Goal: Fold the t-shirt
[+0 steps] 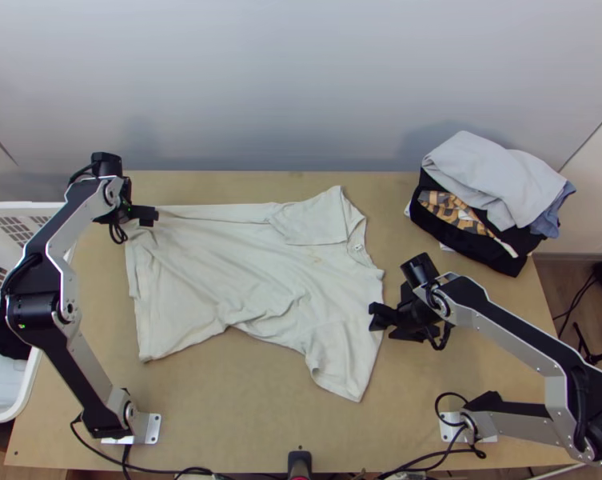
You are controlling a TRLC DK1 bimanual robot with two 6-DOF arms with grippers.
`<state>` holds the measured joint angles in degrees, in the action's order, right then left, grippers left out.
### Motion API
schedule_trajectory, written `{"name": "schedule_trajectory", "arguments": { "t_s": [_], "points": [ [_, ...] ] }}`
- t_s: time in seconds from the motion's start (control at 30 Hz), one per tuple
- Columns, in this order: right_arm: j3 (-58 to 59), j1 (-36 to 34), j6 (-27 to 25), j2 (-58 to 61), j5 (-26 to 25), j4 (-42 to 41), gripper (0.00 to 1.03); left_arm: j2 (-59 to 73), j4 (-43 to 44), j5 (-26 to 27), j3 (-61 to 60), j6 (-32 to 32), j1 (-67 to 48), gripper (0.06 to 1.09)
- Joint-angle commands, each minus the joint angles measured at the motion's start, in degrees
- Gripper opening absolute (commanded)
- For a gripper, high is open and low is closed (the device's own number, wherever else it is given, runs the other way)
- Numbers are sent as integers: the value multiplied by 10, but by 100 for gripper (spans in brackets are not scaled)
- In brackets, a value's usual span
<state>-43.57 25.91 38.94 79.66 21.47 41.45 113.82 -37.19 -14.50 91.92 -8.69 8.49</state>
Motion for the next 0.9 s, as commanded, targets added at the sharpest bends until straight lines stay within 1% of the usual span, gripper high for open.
{"name": "schedule_trajectory", "arguments": {
  "t_s": [0.0,0.03,0.07,0.13,0.17,0.2,0.3,0.33,0.37,0.4,0.43,0.47,0.5,0.53,0.67,0.7,0.73,0.83,0.87],
  "points": [
    [4,3,-19,6,1,-9,69,-4,7,-14,-12,-8,-15,104],
    [6,3,-21,6,1,-9,69,-4,7,-14,-12,-8,-16,104],
    [7,4,-21,5,1,-12,63,-4,5,-14,-11,-8,-18,104],
    [14,4,-26,1,0,-30,39,-5,2,-13,-11,-7,-22,104],
    [16,4,-26,-1,0,-37,31,-5,1,-13,-10,-6,-22,104],
    [16,4,-27,-2,0,-37,27,-5,0,-13,-10,-6,-23,104],
    [19,3,-30,0,-1,-50,27,-5,-8,-12,-10,-6,-23,104],
    [17,2,-30,1,-1,-50,30,-5,-9,-12,-10,-6,-23,104],
    [16,1,-30,3,-1,-50,39,-5,-10,-12,-10,-5,-23,104],
    [16,0,-30,3,-1,-50,51,-5,-10,-12,-10,-5,-23,104],
    [17,0,-31,3,-1,-50,65,-5,-10,-12,-10,-5,-23,104],
    [17,1,-33,2,-1,-50,75,-4,-10,-12,-10,-5,-22,104],
    [17,1,-35,1,-1,-50,80,-4,-10,-12,-10,-5,-22,104],
    [16,1,-35,1,-1,-50,80,-4,-10,-12,-10,-5,-22,104],
    [17,7,-42,1,-1,-50,79,-4,-10,-12,-7,-5,-22,104],
    [18,12,-46,2,-3,-51,74,-4,-10,-12,-6,-5,-22,104],
    [19,14,-48,3,-5,-52,62,-4,-10,-12,-6,-5,-21,104],
    [24,20,-51,-1,-21,-77,10,-4,-16,-11,-5,-4,-19,104],
    [27,24,-53,-7,-29,-87,3,-1,-23,-11,-4,0,-18,104]
  ]
}}
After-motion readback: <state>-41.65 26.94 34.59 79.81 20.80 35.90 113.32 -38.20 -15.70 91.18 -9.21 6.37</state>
